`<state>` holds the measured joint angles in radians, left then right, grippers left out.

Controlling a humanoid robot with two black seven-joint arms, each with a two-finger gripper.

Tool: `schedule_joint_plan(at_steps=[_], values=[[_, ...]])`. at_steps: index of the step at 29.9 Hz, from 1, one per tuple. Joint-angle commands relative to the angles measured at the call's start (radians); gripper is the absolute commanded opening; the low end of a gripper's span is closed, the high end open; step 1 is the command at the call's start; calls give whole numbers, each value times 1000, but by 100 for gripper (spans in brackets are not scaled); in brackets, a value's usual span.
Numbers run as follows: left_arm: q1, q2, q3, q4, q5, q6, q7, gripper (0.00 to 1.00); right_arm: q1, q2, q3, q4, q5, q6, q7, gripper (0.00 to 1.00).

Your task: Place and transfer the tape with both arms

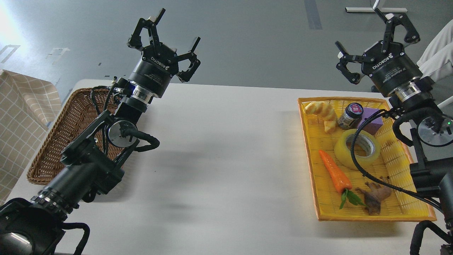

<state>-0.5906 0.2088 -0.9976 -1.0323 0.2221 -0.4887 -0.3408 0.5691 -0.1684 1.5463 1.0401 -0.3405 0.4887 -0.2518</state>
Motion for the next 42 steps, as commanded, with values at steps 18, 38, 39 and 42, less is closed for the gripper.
schedule_joint_plan(at_steps=[18, 38, 39, 42], values=[[-2, 1, 5, -2, 0, 0, 3, 98, 2, 3, 0, 0, 0, 0, 0, 100], [-3, 4, 1, 0, 0, 0, -3, 98, -3, -3, -8, 2, 0, 0, -1, 100], [-3, 4, 1, 0, 0, 0, -3, 98, -3, -3, -8, 2, 0, 0, -1, 100], [-5, 4, -1, 0, 0, 0, -3, 98, -3, -3, -8, 1, 0, 0, -1, 100]])
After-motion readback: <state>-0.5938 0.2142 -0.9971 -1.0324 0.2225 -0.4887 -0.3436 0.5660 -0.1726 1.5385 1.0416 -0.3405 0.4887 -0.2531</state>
